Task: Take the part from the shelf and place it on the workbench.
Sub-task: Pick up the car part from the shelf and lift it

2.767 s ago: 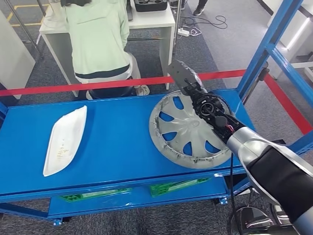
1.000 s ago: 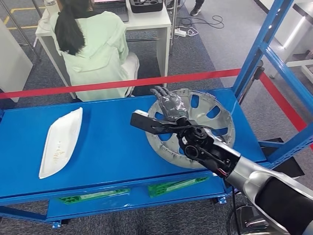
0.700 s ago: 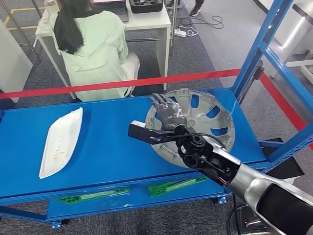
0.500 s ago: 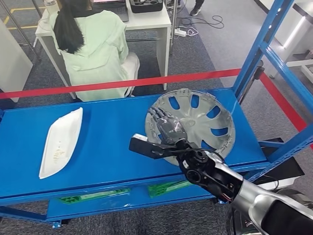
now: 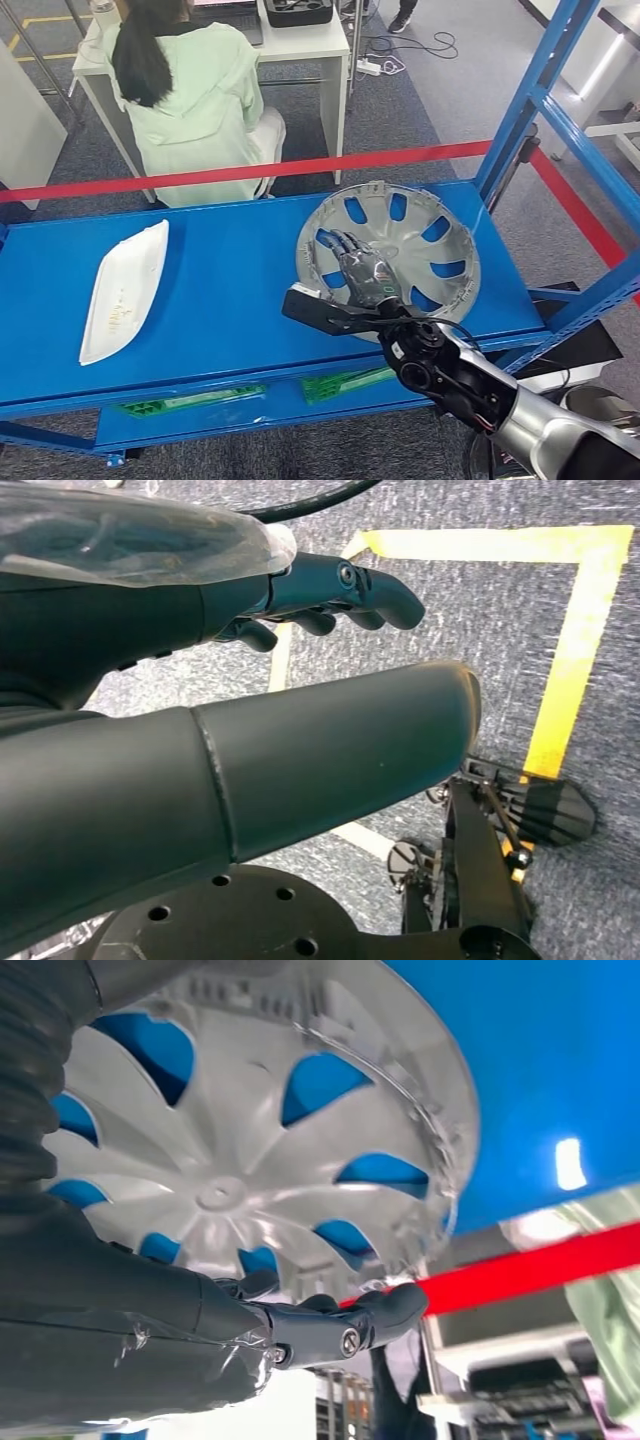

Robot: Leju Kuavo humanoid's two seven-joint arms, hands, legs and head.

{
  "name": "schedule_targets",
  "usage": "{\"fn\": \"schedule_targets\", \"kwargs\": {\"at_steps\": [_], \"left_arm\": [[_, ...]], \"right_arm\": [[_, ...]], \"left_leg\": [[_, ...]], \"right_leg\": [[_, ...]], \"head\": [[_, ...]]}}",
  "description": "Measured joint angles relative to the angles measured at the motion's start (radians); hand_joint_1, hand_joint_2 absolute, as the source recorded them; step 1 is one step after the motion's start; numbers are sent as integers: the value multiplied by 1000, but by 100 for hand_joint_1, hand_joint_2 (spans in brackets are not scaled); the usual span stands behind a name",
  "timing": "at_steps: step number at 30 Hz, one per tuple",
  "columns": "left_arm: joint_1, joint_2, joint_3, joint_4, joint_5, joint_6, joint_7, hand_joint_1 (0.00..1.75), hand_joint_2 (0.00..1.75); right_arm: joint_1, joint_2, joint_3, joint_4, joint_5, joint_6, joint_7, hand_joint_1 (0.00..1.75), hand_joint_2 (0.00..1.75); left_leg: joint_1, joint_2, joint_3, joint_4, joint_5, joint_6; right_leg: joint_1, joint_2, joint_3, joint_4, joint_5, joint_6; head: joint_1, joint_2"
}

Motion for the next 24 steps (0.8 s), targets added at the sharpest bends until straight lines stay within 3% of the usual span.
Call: {"fn": "schedule_targets", "kwargs": {"at_steps": [24], "left_arm": [[-1, -3, -25, 0, 23, 5, 4, 0, 0]], "right_arm": [[112, -44, -81, -75, 70, 31, 180, 0, 175]], "left_leg": [[0, 0, 0, 0, -1, -1]], "right_leg": [[0, 0, 0, 0, -1, 0]], "head": [[0, 0]]}}
